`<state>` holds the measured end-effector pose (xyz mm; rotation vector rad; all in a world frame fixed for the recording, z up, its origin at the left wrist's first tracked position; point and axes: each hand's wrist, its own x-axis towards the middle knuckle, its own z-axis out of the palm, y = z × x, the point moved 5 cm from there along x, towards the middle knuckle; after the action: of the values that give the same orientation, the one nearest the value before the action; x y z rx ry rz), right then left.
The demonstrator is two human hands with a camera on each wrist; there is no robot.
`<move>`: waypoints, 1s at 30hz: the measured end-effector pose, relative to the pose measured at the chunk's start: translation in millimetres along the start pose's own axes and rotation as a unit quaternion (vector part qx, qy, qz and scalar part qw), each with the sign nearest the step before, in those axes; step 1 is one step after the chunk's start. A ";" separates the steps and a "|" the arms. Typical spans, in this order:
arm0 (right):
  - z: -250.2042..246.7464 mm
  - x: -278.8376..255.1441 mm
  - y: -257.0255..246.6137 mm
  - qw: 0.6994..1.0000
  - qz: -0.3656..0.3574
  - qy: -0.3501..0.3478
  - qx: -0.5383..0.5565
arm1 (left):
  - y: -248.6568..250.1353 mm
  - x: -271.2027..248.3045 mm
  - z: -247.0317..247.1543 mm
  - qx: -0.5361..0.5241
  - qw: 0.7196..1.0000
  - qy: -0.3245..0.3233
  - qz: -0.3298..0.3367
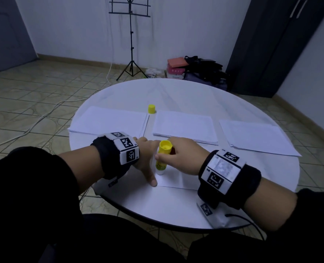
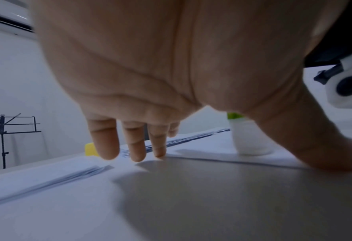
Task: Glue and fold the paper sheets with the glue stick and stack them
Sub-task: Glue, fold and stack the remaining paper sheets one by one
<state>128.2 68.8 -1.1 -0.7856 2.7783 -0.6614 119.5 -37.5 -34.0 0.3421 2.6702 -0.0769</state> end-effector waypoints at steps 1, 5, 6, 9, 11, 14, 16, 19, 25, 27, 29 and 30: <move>-0.3 -4.8 0.8 1.000 -0.003 -0.007 -0.005 | 0.1 2.9 1.2 0.013 1.000 -0.002 0.002; -10.3 -26.1 16.2 1.000 0.011 -0.016 0.001 | 0.1 12.5 4.1 0.088 0.996 -0.026 -0.013; -14.5 -32.4 22.6 1.000 0.019 -0.015 0.002 | 1.7 12.1 2.7 0.094 0.995 -0.028 -0.014; -28.1 -51.9 47.0 0.999 0.052 -0.005 0.006 | 4.8 13.6 -0.6 0.099 0.995 -0.025 -0.013; -37.4 -64.1 63.2 0.997 0.073 0.002 0.011 | 5.6 13.4 -1.3 0.103 0.994 -0.025 -0.013; -48.4 -78.4 81.4 0.996 0.093 0.003 0.001 | 9.6 11.9 -4.7 0.116 0.993 -0.012 0.000; -53.5 -82.6 92.9 0.994 0.107 0.004 -0.009 | 14.7 12.6 -6.0 0.120 0.993 -0.016 0.010; -64.3 -78.2 109.3 0.988 0.148 0.046 -0.016 | 17.0 18.4 -4.0 0.082 0.996 -0.036 0.020; -76.8 -50.7 119.1 0.970 0.210 0.123 0.010 | 23.0 18.8 -5.9 0.094 0.993 -0.074 0.008; -73.7 -45.6 120.4 0.970 0.221 0.100 -0.010 | 24.0 19.1 -6.5 0.098 0.992 -0.078 0.004; -72.4 -47.7 119.5 0.972 0.221 0.080 -0.019 | 23.7 19.5 -6.3 0.093 0.993 -0.078 0.003; -72.3 -51.5 117.6 0.974 0.216 0.071 -0.019 | 23.4 19.6 -6.2 0.090 0.993 -0.076 0.005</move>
<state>97.7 212.5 11.0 -0.1232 2.9507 -0.5996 105.7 -9.7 -37.0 0.3910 2.5149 -0.3294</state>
